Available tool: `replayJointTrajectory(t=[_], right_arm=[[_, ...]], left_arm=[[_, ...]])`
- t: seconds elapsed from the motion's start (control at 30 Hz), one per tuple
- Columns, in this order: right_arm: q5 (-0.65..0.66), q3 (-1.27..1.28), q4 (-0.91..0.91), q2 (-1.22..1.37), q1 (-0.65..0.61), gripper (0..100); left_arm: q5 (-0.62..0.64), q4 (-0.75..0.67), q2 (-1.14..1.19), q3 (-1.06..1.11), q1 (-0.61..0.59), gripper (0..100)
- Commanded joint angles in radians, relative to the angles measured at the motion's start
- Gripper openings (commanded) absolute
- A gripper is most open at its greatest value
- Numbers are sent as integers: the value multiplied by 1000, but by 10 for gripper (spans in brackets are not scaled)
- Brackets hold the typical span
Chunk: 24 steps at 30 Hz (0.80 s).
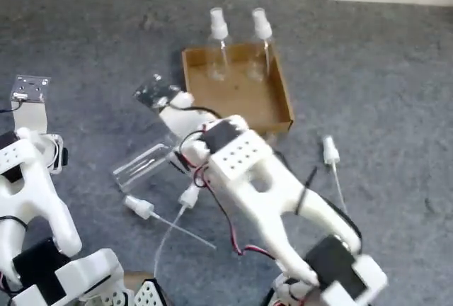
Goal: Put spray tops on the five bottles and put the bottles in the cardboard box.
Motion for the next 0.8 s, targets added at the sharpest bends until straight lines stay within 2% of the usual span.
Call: replayJointTrajectory(t=[0.0,0.1,0.2,0.27,0.33,0.47,0.6,0.67,0.77], right_arm=[[12,-130,219,-170,82,19],[64,-251,427,-228,205,19],[149,-361,590,-232,424,19],[216,-414,638,-231,604,19],[334,-389,653,-229,791,19],[539,-234,526,-229,1118,19],[623,-22,259,-229,1354,19],[664,81,140,-229,1431,19],[698,205,12,-229,1511,19]], left_arm=[[-5,-5,-13,-25,2,147],[-5,81,-15,-85,35,147],[-5,244,-15,-183,117,147],[-3,353,-15,-249,219,144],[52,445,-25,-308,355,144],[210,508,-119,-369,737,144],[359,476,-122,-452,1147,144],[416,417,-50,-521,1264,143],[496,325,131,-654,1348,143]])
